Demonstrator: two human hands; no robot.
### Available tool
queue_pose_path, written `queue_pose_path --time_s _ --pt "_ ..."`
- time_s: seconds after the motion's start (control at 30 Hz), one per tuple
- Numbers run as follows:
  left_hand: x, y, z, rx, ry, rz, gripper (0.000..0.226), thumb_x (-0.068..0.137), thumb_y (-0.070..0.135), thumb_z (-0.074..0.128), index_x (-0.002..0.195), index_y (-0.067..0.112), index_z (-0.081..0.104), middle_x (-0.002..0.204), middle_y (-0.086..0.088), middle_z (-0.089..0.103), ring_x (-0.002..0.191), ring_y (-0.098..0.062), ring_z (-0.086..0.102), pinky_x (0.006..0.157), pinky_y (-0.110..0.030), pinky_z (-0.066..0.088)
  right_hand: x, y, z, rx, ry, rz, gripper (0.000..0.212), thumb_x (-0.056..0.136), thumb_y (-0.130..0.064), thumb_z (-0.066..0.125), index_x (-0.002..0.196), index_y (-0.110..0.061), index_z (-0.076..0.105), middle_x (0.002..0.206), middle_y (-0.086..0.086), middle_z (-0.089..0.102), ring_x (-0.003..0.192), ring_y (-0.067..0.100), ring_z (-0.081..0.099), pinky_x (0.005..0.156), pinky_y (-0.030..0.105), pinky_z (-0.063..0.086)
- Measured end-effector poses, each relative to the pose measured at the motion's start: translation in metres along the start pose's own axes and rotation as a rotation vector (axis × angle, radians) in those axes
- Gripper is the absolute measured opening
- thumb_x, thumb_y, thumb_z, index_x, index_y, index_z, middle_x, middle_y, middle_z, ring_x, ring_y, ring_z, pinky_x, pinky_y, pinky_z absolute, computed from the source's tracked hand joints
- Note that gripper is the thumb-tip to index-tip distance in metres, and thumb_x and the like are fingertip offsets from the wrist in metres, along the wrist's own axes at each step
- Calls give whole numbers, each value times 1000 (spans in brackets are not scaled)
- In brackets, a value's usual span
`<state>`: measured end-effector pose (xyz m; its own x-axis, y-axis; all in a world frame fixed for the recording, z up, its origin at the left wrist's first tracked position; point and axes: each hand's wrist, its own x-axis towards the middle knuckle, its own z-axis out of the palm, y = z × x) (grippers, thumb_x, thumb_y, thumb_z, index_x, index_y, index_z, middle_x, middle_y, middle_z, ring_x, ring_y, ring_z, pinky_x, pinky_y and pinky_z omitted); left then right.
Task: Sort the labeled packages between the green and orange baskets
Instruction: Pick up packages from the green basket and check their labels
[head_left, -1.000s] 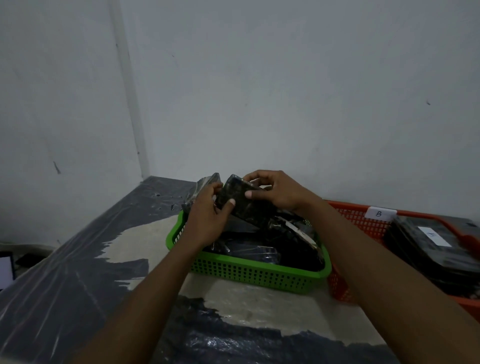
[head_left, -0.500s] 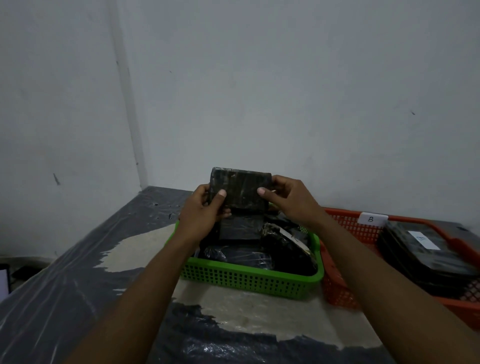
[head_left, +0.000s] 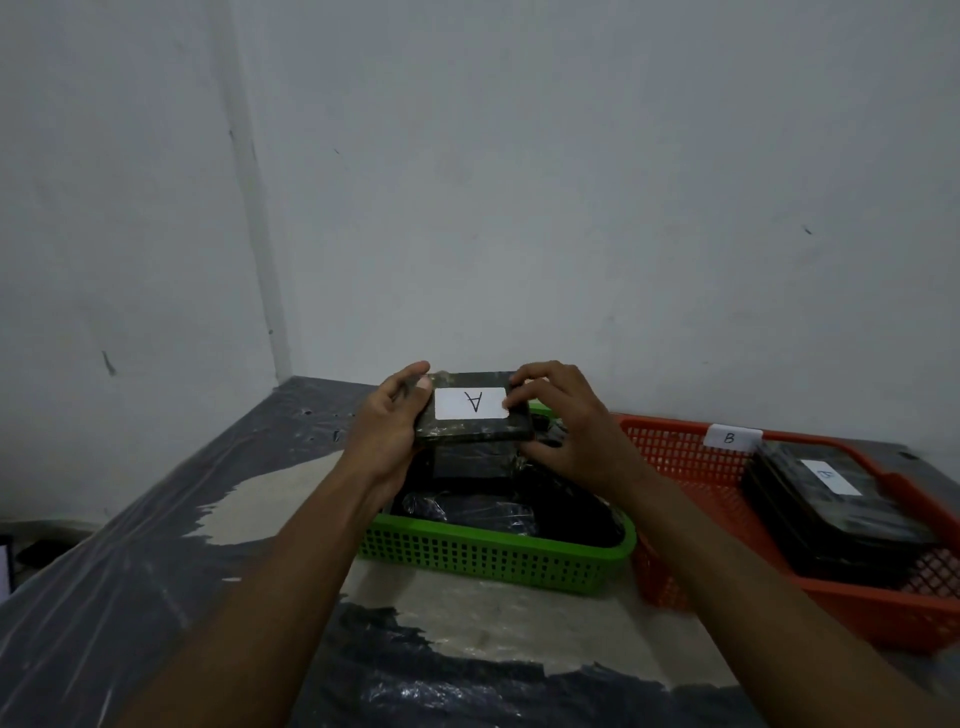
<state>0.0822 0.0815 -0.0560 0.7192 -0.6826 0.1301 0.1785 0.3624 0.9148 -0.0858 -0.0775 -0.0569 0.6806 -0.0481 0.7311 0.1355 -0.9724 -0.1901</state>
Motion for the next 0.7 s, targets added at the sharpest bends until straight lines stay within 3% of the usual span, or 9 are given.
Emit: queue_pose_path --time_s 0.1,0.17,0.23,0.37,0.43,0.57,0.63,0.7 --pt "4 2 0 -49 1 103 21 100 13 57 118 20 64 113 -10 74 95 -19 72 80 -33 61 -1 -2 -6 376 -72 268 66 83 -24 79 140 -32 47 146 -9 42 133 11 49 106 27 46" --pt "6 4 4 -70 -29 159 20 100 13 57 117 20 64 109 -5 76 95 -18 72 75 -31 62 6 -6 -7 767 -30 522 68 87 -28 75 144 -38 40 140 -7 56 121 13 63 94 31 56" --pt "8 4 9 -8 -45 201 21 100 18 58 120 21 62 112 -4 75 98 -18 73 74 -31 60 16 -7 -4 916 40 648 58 91 -24 73 142 -31 46 124 4 70 108 20 71 84 36 61" --pt "15 3 14 43 -44 134 46 96 39 62 136 26 44 121 -2 71 107 -17 71 78 -34 60 29 -5 1 829 197 601 47 93 -20 71 134 -31 51 116 4 74 103 21 73 83 37 61" --pt "20 5 11 159 -37 131 50 94 40 65 137 28 45 128 -2 67 113 -17 68 84 -34 60 31 0 1 798 218 576 44 95 -16 67 133 -28 47 120 3 72 104 21 72 84 34 61" --pt "29 12 0 680 -154 511 42 93 37 68 132 35 53 131 16 60 121 -6 58 98 -25 49 30 15 1 541 125 487 35 98 -14 62 124 -30 45 122 -1 67 109 13 68 84 28 58" --pt "37 15 1 974 -240 742 42 93 29 69 134 29 57 131 14 62 118 -7 57 99 -27 48 30 19 4 488 105 453 32 98 -12 62 119 -31 46 120 -2 66 110 5 66 79 18 54" --pt "47 16 8 1144 -313 828 38 94 18 68 131 20 62 124 6 68 110 -14 62 95 -34 51 29 24 6 475 105 449 32 97 -12 63 117 -31 47 119 -3 66 110 3 65 78 14 51"
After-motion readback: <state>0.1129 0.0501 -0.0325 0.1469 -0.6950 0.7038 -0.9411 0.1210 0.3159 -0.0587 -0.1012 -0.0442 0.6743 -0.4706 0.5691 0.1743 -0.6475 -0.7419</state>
